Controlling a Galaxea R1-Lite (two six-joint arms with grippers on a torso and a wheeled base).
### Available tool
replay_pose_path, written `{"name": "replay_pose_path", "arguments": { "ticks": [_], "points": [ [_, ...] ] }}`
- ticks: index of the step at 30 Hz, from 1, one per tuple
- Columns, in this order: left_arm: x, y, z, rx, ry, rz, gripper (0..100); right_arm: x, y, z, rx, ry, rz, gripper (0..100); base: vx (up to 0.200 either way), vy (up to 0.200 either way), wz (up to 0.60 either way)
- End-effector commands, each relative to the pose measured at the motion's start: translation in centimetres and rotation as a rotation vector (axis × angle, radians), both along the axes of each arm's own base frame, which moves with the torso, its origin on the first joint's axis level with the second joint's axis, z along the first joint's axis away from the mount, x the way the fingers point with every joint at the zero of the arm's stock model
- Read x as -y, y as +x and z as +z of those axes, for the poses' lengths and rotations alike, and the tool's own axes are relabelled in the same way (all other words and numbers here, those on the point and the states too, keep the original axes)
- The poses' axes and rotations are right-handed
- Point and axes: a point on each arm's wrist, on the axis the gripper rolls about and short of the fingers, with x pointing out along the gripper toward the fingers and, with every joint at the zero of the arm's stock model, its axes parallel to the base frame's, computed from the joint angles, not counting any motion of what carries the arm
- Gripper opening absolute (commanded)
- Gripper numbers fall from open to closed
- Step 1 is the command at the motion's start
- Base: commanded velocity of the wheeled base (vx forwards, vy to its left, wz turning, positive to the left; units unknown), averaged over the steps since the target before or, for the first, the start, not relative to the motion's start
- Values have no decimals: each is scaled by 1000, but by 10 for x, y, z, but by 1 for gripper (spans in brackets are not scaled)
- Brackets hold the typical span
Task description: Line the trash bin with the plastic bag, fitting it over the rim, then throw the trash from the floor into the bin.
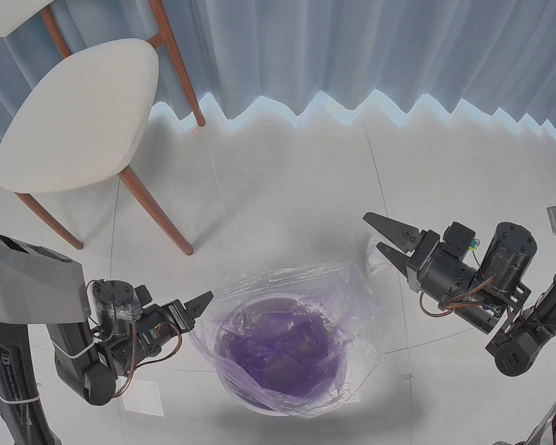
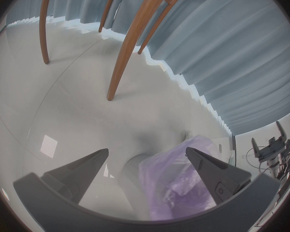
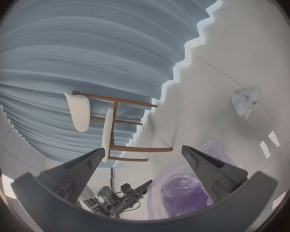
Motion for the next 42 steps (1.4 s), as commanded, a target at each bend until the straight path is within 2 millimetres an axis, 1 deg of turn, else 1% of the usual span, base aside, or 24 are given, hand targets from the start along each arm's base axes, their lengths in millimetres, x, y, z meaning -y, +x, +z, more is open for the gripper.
{"name": "replay_pose_path", "arguments": {
  "ticks": [1,5,9,11,14,26,28,32,35,42],
  "points": [
    [-1,-13,33,90,-35,-18,100,0,0,-2,-1,-1,2,100,0,0,0],
    [2,-13,34,97,-35,-26,100,0,-1,-1,-1,1,2,100,0,0,0],
    [9,-15,36,100,-48,-51,100,0,-2,-2,5,8,4,100,0,0,0],
    [7,-13,40,119,-57,-42,100,0,-3,-2,6,7,5,100,0,0,0],
    [7,-12,46,134,-81,-41,100,0,-3,-2,5,8,5,100,-200,0,0],
    [10,-16,45,121,-93,-72,100,0,-1,-4,25,19,4,100,-200,0,0],
    [11,-17,44,117,-92,-78,100,-2,1,-10,8,12,7,100,-200,0,0],
    [12,-18,46,121,-94,-82,100,-3,2,-9,15,15,7,100,-200,0,0],
    [15,-21,49,128,-100,-92,100,-2,1,-6,33,27,5,100,0,0,0],
    [18,-23,49,126,-100,-105,100,-2,1,-11,19,17,8,100,0,0,0]
  ]
}}
